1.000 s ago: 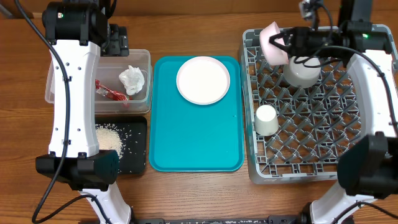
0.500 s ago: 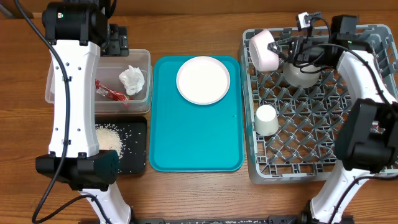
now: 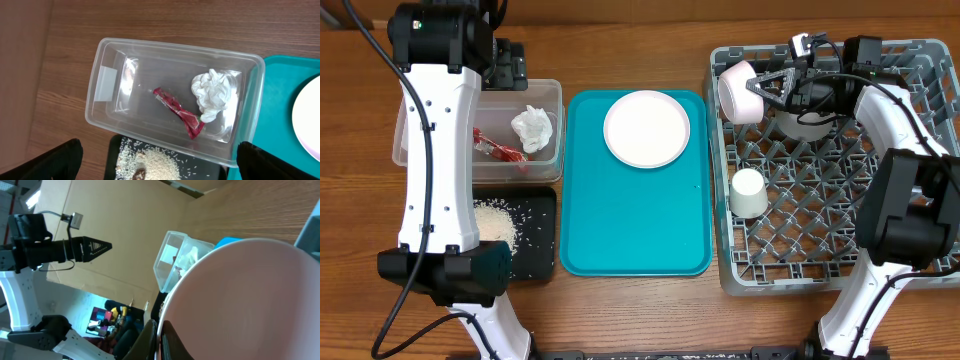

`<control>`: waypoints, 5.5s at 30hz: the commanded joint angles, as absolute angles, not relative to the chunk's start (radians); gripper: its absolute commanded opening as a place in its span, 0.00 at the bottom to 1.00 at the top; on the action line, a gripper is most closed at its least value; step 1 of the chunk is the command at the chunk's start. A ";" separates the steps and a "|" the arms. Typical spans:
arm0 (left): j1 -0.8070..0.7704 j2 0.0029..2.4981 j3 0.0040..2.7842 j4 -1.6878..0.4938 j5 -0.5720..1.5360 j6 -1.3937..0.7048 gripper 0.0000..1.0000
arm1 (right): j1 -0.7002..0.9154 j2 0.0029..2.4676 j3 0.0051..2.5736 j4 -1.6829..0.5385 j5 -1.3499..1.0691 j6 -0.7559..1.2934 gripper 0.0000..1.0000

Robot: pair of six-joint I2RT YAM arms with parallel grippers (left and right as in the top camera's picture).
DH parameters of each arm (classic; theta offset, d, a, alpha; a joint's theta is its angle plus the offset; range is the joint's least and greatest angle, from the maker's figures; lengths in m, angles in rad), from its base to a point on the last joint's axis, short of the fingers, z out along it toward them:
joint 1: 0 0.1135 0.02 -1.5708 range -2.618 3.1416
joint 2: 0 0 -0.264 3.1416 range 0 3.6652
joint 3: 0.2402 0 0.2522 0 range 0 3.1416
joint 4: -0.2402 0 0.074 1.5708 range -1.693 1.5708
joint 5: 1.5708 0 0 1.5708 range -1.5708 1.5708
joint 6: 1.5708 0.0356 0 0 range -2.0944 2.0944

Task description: Sort waste into correct bins and load items into the dishwasher

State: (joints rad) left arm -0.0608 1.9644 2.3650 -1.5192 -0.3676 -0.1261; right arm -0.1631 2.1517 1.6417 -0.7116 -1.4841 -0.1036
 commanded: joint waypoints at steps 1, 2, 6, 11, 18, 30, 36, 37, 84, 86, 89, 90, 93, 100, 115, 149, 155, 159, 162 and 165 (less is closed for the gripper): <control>-0.060 1.948 2.387 -1.517 -0.368 -0.112 1.00 | -0.164 2.158 1.628 -0.717 -1.459 -0.088 0.04; -0.060 1.948 2.387 -1.517 -0.368 -0.112 1.00 | -0.164 2.158 1.627 -0.720 -1.459 -0.073 0.04; -0.060 1.948 2.387 -1.517 -0.368 -0.112 1.00 | -0.164 2.158 1.625 -0.720 -1.459 -0.037 0.04; -0.060 1.948 2.387 -1.517 -0.368 -0.112 1.00 | -0.165 2.158 1.624 -0.649 -1.471 0.102 0.04; -0.060 1.948 2.387 -1.517 -0.368 -0.112 1.00 | -0.165 2.158 1.624 -0.480 -1.467 0.302 0.04; -0.060 1.948 2.387 -1.517 -0.368 -0.112 1.00 | -0.164 2.158 1.624 -0.464 -1.414 0.416 0.04; -0.060 1.948 2.387 -1.517 -0.368 -0.112 1.00 | -0.164 2.158 1.624 -0.391 -1.384 0.559 0.04; -0.060 1.948 2.387 -1.517 -0.368 -0.112 1.00 | -0.163 2.158 1.624 -0.355 -1.384 0.602 0.04; -0.060 1.948 2.387 -1.517 -0.368 -0.112 1.00 | -0.170 2.157 1.623 -0.393 -1.267 0.773 0.07; -0.060 1.948 2.387 -1.517 -0.368 -0.112 1.00 | -0.187 2.157 1.623 -0.386 -1.277 0.754 0.18; -0.060 1.948 2.387 -1.517 -0.369 -0.112 1.00 | -0.213 2.157 1.623 -0.372 -1.278 0.751 0.26; -0.060 1.948 2.387 -1.517 -0.368 -0.112 1.00 | -0.232 2.156 1.623 -0.361 -1.277 0.751 0.34; -0.060 1.948 2.387 -1.517 -0.368 -0.112 1.00 | -0.259 2.154 1.625 -0.314 -1.277 0.751 0.37; -0.060 1.948 2.387 -1.517 -0.369 -0.112 1.00 | -0.316 2.119 1.635 -0.247 -1.254 0.715 0.37; -0.059 1.948 2.387 -1.517 -0.368 -0.112 1.00 | -0.194 1.764 1.639 -0.750 -0.239 0.175 0.31; -0.064 1.949 2.387 -1.517 -0.368 -0.112 1.00 | 0.102 1.949 1.657 -0.931 0.135 0.184 0.04; -0.068 1.949 2.387 -1.517 -0.368 -0.112 1.00 | 0.109 1.869 1.734 -0.971 0.039 0.183 0.04; -0.068 1.949 2.387 -1.517 -0.367 -0.112 1.00 | 0.119 1.802 1.769 -0.986 -0.265 0.183 0.05; -0.068 1.949 2.387 -1.517 -0.368 -0.112 1.00 | 0.137 1.786 1.769 -0.983 -0.416 0.183 0.10; -0.066 1.949 2.387 -1.517 -0.368 -0.112 1.00 | 0.184 1.787 1.765 -0.990 -0.449 0.192 0.13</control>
State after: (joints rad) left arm -0.0639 1.9644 2.3653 -1.5192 -0.3676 -0.1261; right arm 0.1375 1.7977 1.7512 -0.9871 -0.3019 0.1841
